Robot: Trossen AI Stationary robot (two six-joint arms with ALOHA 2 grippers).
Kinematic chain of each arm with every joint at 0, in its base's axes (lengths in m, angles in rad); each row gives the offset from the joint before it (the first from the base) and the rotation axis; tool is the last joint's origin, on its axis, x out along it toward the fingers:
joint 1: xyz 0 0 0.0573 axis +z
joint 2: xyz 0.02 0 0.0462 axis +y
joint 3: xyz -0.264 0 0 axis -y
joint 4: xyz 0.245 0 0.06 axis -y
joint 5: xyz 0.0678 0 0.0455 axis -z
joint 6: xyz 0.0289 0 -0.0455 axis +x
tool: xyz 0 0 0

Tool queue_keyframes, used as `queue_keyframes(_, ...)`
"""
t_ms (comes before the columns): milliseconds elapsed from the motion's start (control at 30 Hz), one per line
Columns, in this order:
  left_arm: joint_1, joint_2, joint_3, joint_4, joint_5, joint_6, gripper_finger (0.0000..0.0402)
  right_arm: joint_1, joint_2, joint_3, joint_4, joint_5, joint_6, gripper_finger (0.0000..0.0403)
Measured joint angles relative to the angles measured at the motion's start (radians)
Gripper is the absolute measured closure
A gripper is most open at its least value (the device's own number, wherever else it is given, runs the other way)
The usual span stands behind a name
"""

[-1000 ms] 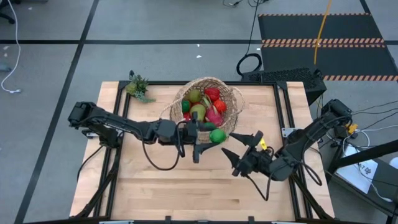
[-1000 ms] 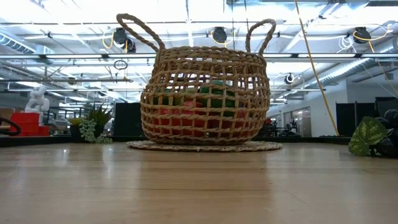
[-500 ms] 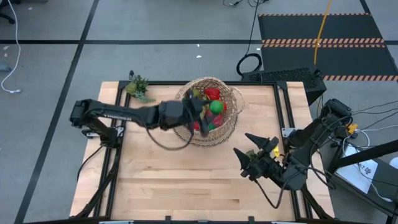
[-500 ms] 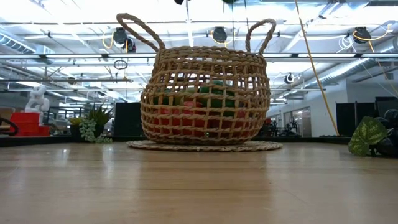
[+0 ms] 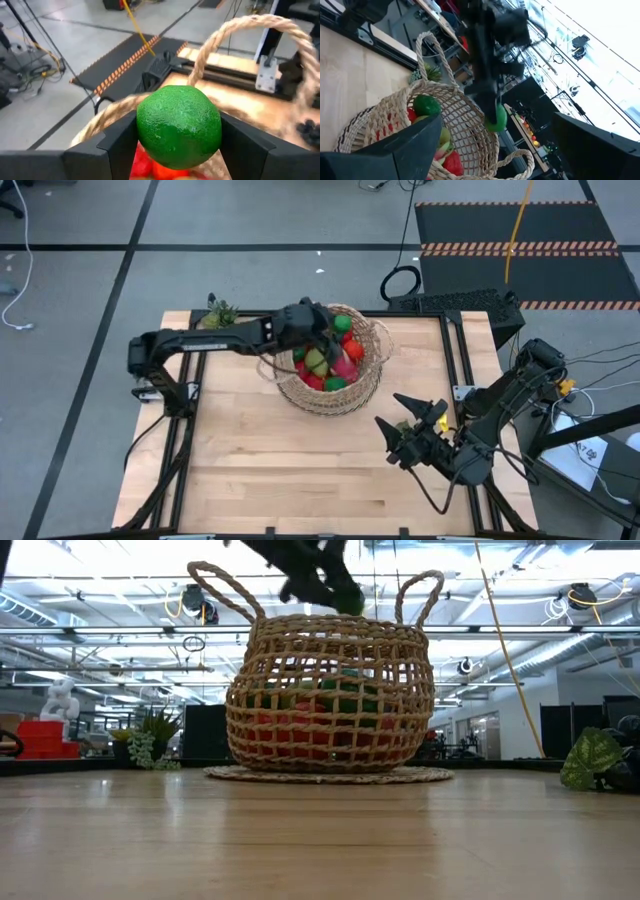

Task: Build produce basket
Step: Put the green lime into the basket

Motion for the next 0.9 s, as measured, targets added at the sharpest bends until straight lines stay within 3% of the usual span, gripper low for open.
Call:
queue_keyframes(267, 0.026, 0.127, 0.000, 0.030, -0.016, -0.002, 0.0158, -0.002, 0.000, 0.000, -0.003, 0.000, 0.000, 0.0035)
queue_keyframes(600, 0.017, 0.145, 0.002, 0.005, -0.075, -0.037, 0.0153, -0.002, 0.000, 0.000, -0.004, -0.001, 0.004, 0.0035)
queue_keyframes(900, 0.015, 0.136, 0.019, -0.075, -0.070, -0.028, 0.0074, -0.002, 0.000, 0.000, -0.004, 0.000, 0.037, 0.0035)
